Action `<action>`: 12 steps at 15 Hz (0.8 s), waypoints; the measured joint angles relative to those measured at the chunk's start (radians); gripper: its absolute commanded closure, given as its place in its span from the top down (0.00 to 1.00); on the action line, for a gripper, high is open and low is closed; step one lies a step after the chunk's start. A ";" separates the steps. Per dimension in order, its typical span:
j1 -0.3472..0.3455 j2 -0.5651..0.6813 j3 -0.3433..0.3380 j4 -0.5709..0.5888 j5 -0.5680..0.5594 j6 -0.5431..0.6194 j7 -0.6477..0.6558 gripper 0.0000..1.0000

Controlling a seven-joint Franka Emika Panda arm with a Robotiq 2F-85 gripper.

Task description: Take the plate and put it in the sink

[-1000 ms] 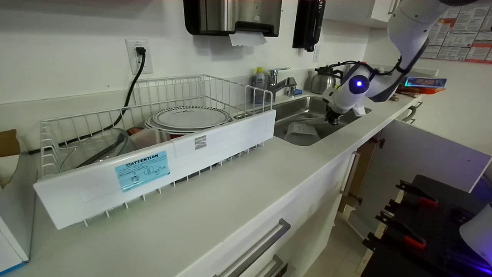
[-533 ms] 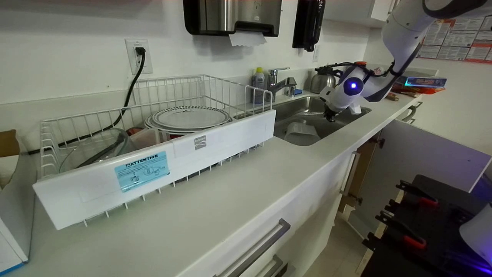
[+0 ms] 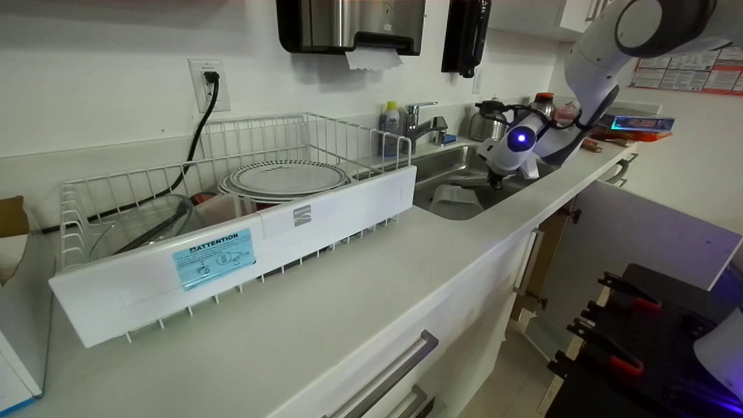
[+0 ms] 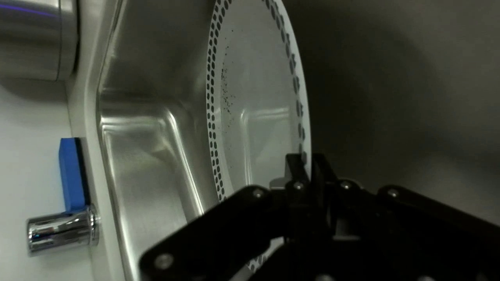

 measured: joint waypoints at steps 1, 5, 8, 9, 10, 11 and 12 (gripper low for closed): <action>-0.001 0.008 -0.002 0.012 0.025 0.000 -0.022 0.35; -0.001 0.016 -0.008 0.044 0.091 0.000 -0.090 0.58; -0.001 0.000 -0.014 0.049 0.139 0.003 -0.129 0.80; -0.001 -0.009 -0.018 0.047 0.164 0.008 -0.148 0.88; -0.002 -0.020 -0.021 0.043 0.193 0.012 -0.174 0.95; -0.003 -0.033 -0.024 0.037 0.227 0.014 -0.207 1.00; -0.005 -0.047 -0.027 0.028 0.268 0.014 -0.252 1.00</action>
